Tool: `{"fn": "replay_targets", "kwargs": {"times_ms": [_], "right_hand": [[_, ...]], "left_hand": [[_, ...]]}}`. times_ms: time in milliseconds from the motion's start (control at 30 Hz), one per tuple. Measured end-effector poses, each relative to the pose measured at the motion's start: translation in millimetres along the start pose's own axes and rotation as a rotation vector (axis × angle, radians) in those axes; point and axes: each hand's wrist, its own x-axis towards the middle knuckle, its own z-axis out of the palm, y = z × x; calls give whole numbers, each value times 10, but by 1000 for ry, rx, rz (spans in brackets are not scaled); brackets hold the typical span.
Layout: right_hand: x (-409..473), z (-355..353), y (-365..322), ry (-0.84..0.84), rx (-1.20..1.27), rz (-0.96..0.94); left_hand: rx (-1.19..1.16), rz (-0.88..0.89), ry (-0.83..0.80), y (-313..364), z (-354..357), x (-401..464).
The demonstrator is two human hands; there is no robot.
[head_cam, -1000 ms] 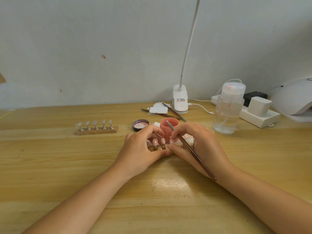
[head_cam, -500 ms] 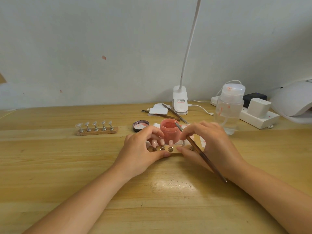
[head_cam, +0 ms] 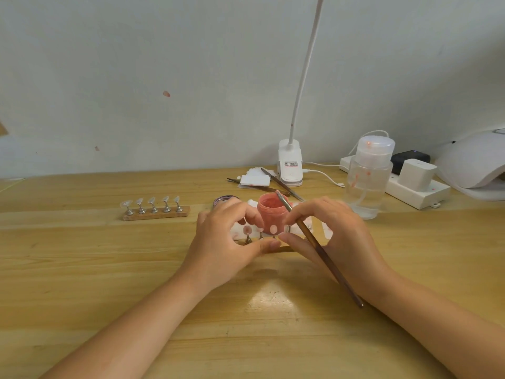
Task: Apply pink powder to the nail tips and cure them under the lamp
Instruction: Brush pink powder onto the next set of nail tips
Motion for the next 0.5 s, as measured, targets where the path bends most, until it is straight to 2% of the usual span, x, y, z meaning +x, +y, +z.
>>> {"fn": "replay_targets", "kwargs": {"times_ms": [133, 500], "right_hand": [[-5, 41, -99, 70, 64, -2], [7, 92, -165, 87, 125, -6]], "left_hand": [[0, 67, -28, 20, 15, 1], [-6, 108, 19, -2, 30, -3]]}}
